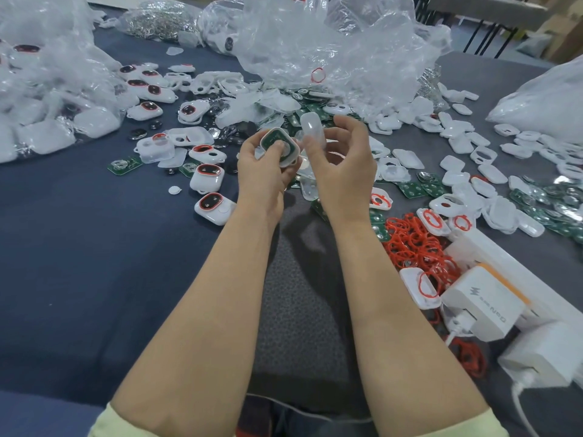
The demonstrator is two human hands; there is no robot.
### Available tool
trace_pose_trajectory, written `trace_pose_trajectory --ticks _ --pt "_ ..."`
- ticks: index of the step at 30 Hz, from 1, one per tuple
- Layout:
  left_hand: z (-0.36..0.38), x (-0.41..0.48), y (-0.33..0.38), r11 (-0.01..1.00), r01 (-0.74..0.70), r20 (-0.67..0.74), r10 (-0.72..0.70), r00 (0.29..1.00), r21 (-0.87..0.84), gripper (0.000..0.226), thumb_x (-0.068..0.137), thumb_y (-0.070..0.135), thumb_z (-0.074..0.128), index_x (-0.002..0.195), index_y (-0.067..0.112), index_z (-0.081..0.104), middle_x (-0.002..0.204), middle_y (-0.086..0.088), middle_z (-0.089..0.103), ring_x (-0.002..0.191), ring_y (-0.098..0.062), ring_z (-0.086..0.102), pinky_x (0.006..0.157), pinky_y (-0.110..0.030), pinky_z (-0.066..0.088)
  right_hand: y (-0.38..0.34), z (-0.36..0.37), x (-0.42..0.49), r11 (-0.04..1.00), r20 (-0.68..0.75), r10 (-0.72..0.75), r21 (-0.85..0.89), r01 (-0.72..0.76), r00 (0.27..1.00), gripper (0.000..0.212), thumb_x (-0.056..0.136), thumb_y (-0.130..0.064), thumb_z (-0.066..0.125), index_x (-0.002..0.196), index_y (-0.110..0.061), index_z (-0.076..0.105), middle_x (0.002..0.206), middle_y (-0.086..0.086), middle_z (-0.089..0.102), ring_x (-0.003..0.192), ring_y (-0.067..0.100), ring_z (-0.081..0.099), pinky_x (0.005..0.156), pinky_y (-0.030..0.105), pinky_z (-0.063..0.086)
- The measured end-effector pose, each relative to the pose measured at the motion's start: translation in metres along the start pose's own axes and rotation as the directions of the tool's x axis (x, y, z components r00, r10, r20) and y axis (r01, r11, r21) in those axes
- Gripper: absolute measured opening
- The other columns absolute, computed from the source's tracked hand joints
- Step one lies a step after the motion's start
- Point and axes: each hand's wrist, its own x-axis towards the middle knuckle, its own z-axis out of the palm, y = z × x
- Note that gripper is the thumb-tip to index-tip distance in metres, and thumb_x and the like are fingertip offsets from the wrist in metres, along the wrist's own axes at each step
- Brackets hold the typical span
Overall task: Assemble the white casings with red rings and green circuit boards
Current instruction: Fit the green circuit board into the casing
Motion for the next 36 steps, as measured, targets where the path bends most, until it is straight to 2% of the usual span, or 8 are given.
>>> trace_pose_trajectory --ticks 4,9,12,19,24,26,30,36 --pt "0.0 0.001 0.0 1.0 0.01 -0.011 -0.011 1.0 -0.012 0.015 0.098 0.001 0.046 0.109 0.012 0.046 0.092 -0.008 0.06 0.078 -0.017 0.063 0.069 -0.027 0.055 0.0 -0.001 0.0 0.999 0.006 0.029 0.03 -0.029 1.0 0.044 0.082 -0.022 0.074 0.117 -0.006 0.054 0.096 0.003 0.066 0.085 0.017 0.064 0.081 0.035 0.054" --pt "0.0 0.001 0.0 0.999 0.023 -0.014 -0.024 1.0 -0.03 0.009 0.101 0.009 0.041 0.102 0.014 0.048 0.103 -0.013 0.057 0.078 -0.018 0.06 0.06 -0.023 0.055 0.003 0.0 0.0 0.989 0.088 -0.097 -0.104 0.106 0.991 0.044 0.083 -0.016 0.072 0.12 -0.002 0.054 0.105 0.009 0.063 0.096 0.021 0.061 0.087 0.038 0.051" --pt "0.0 0.001 0.0 0.999 0.026 -0.021 -0.027 0.999 -0.03 0.012 0.101 0.009 0.041 0.095 0.017 0.049 0.107 -0.014 0.055 0.079 -0.018 0.059 0.059 -0.023 0.055 0.007 0.0 0.0 0.973 0.101 -0.142 -0.166 0.157 0.985 0.042 0.082 -0.011 0.07 0.12 0.001 0.054 0.108 0.012 0.061 0.099 0.025 0.059 0.089 0.031 0.047" --pt "-0.001 0.0 0.0 0.999 0.015 -0.013 -0.016 1.0 -0.053 0.014 0.099 0.004 0.042 0.094 0.016 0.049 0.086 -0.008 0.06 0.072 -0.016 0.061 0.058 -0.023 0.055 0.008 -0.001 0.0 0.959 0.073 -0.162 -0.223 0.174 0.984 0.042 0.082 -0.013 0.071 0.118 0.0 0.055 0.103 0.012 0.06 0.094 0.026 0.057 0.08 0.022 0.04" --pt "-0.001 0.0 0.0 0.999 0.015 -0.002 -0.015 1.0 -0.052 0.013 0.098 0.003 0.043 0.097 0.015 0.048 0.087 -0.007 0.061 0.073 -0.016 0.062 0.059 -0.022 0.055 0.007 0.0 0.0 0.955 0.064 -0.165 -0.238 0.175 0.984 0.044 0.081 -0.018 0.072 0.119 -0.003 0.054 0.103 0.01 0.059 0.094 0.027 0.055 0.078 0.039 0.049" --pt "-0.001 0.0 0.0 0.999 0.016 -0.004 -0.017 1.0 -0.045 0.014 0.098 0.002 0.044 0.097 0.015 0.049 0.089 -0.008 0.061 0.073 -0.016 0.062 0.06 -0.023 0.055 0.008 0.0 0.001 0.954 0.066 -0.161 -0.246 0.173 0.985 0.045 0.082 -0.019 0.072 0.12 -0.003 0.054 0.103 0.01 0.059 0.095 0.027 0.055 0.08 0.035 0.047" --pt "-0.002 0.001 0.0 0.999 0.015 -0.004 -0.015 1.0 -0.032 0.014 0.098 0.001 0.044 0.104 0.013 0.047 0.088 -0.011 0.063 0.074 -0.018 0.063 0.065 -0.026 0.054 0.012 -0.001 0.002 0.947 0.059 -0.155 -0.275 0.165 0.986 0.046 0.083 -0.016 0.069 0.123 -0.001 0.054 0.109 0.011 0.06 0.101 0.027 0.054 0.082 0.017 0.033" --pt "-0.002 0.002 -0.001 0.999 0.019 0.001 -0.019 1.0 -0.036 0.017 0.097 0.0 0.043 0.11 0.011 0.045 0.085 -0.012 0.065 0.08 -0.023 0.065 0.07 -0.029 0.054 0.012 -0.002 0.001 0.941 0.041 -0.173 -0.287 0.178 0.984 0.047 0.084 -0.011 0.066 0.127 -0.001 0.051 0.116 0.012 0.061 0.109 0.028 0.052 0.084 0.012 0.027"
